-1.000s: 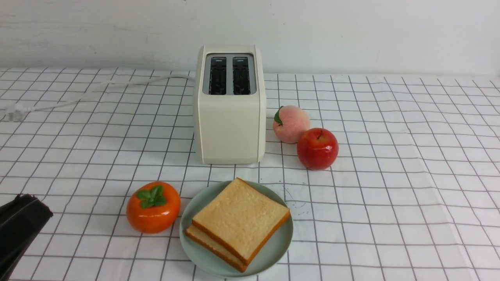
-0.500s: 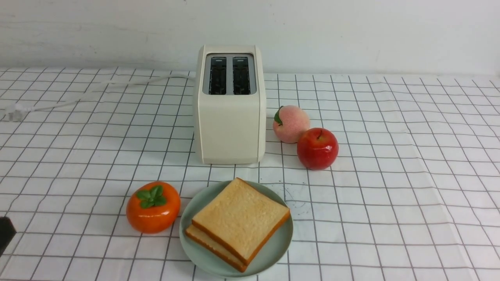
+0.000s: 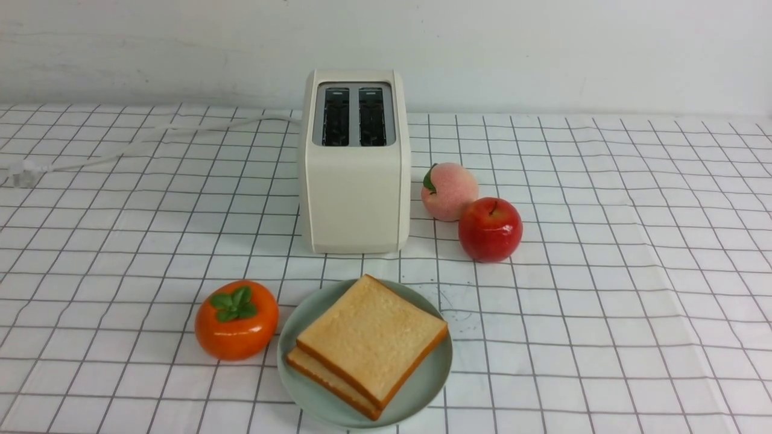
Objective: Take toasted bread from bread machine on white checkered table place on plate.
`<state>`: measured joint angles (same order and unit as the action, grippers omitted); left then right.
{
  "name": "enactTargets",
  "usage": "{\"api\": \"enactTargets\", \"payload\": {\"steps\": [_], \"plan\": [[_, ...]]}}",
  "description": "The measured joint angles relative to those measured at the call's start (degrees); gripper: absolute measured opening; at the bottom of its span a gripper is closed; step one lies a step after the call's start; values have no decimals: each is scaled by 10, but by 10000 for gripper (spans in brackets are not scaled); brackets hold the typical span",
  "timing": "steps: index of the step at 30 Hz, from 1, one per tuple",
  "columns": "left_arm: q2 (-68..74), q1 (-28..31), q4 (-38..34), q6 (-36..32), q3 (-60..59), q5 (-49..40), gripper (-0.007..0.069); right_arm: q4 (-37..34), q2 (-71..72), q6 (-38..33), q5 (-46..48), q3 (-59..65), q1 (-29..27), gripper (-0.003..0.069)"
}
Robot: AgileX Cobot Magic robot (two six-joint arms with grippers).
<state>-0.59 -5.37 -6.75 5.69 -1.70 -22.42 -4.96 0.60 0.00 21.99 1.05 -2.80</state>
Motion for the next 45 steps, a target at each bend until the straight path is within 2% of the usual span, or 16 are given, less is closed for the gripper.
{"api": "enactTargets", "payload": {"steps": [45], "plan": [[0,0,5,10,0,-1,-2,0,0,0,0,0,0,53]]}}
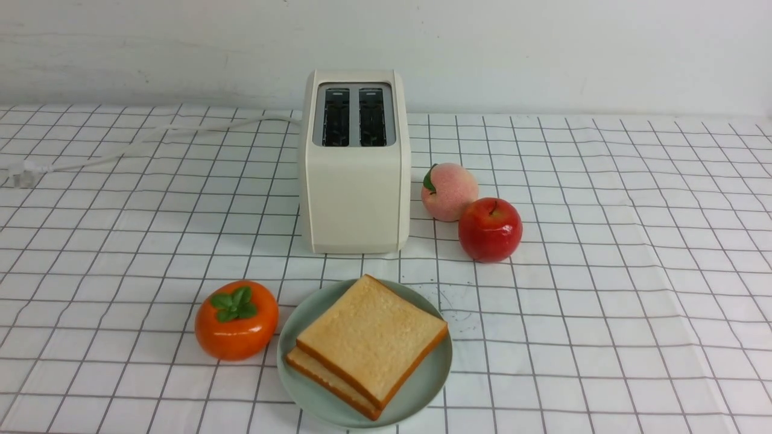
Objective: Take toasted bread from bread machine on white checkered table place on plate.
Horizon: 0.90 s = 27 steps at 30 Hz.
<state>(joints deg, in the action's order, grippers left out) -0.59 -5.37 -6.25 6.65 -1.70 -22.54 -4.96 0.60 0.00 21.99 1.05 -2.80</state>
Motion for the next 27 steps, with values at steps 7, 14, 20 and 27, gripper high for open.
{"api": "enactTargets", "payload": {"steps": [7,14,20,27], "plan": [[0,0,0,1,0,0,4,0,0,0,0,0,0,64],[0,0,0,1,0,0,10,0,0,0,0,0,0,74],[0,0,0,1,0,0,18,0,0,0,0,0,0,74],[0,0,0,1,0,0,18,0,0,0,0,0,0,74]]}}
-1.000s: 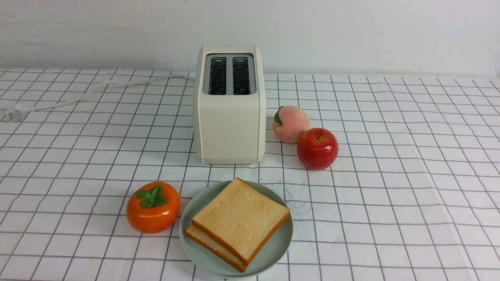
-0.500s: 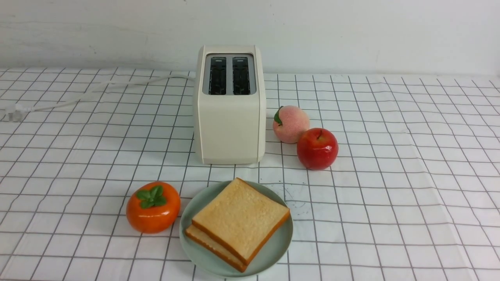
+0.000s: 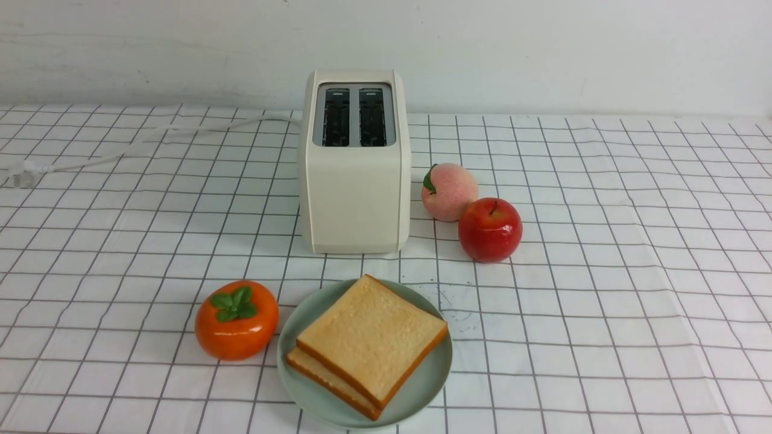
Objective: Take toasted bread from bread machine on white checkered table place on plate.
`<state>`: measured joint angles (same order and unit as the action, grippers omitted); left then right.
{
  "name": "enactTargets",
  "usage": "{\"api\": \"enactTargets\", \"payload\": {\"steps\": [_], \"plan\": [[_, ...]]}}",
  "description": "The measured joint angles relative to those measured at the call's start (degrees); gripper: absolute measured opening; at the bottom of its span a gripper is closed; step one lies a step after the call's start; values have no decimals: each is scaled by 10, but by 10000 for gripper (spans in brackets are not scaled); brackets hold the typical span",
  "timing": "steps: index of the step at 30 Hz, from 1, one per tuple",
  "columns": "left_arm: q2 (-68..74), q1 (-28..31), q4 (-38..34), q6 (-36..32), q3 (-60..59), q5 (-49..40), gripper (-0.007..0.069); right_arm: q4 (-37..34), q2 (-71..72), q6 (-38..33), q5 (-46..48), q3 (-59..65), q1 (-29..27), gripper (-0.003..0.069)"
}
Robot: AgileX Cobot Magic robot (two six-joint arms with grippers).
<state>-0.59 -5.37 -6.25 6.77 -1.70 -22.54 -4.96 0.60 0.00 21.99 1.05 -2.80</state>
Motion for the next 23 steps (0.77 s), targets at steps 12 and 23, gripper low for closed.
{"api": "enactTargets", "payload": {"steps": [12,23], "plan": [[0,0,0,0,0,0,18,0,0,0,0,0,0,85],[0,0,0,0,0,0,18,0,0,0,0,0,0,93]]}}
